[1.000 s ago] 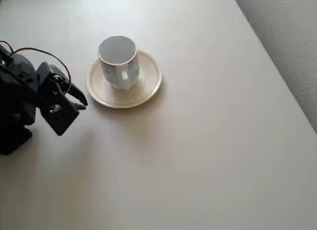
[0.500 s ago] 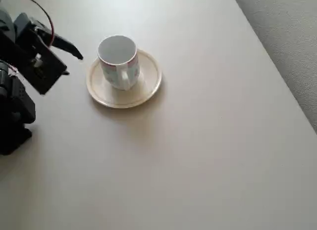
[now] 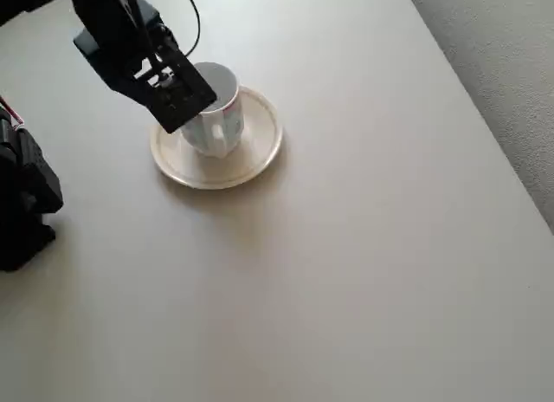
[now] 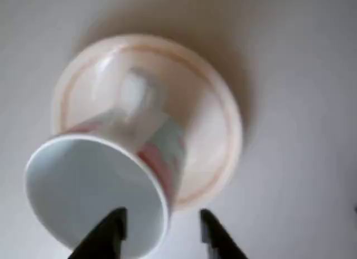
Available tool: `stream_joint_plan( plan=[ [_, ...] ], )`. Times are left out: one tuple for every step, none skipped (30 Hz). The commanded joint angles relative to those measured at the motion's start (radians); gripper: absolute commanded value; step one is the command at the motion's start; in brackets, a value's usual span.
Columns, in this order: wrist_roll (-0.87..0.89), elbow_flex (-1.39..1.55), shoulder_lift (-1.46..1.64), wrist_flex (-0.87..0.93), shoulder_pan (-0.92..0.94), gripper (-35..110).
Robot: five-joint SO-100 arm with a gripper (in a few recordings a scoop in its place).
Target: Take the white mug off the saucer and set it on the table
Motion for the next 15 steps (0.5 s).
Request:
stream_joint_plan(
  plan=[
    [0.023,0.012,-0.043,-0.071,-0.038,16],
    [0.026,0.028,-0.051,-0.086,-0.04,16],
    [0.029,0.048,-0.054,-0.106,-0.043,16],
    [0.029,0.072,-0.055,-0.13,-0.046,16],
    [0.031,0.098,-0.057,-0.153,-0.051,16],
    [0.032,0.118,-0.063,-0.172,-0.052,16],
    [0.035,0.137,-0.071,-0.192,-0.054,16],
    [0.035,0.156,-0.075,-0.212,-0.054,16],
    [0.035,0.173,-0.081,-0.23,-0.054,16],
    [0.037,0.187,-0.087,-0.245,-0.054,16],
    [0.037,0.198,-0.095,-0.259,-0.054,16],
    [0.037,0.204,-0.106,-0.268,-0.054,16],
    [0.038,0.209,-0.114,-0.279,-0.051,16],
    [0.04,0.216,-0.117,-0.291,-0.049,16],
    [0.041,0.222,-0.12,-0.301,-0.046,16]
  ],
)
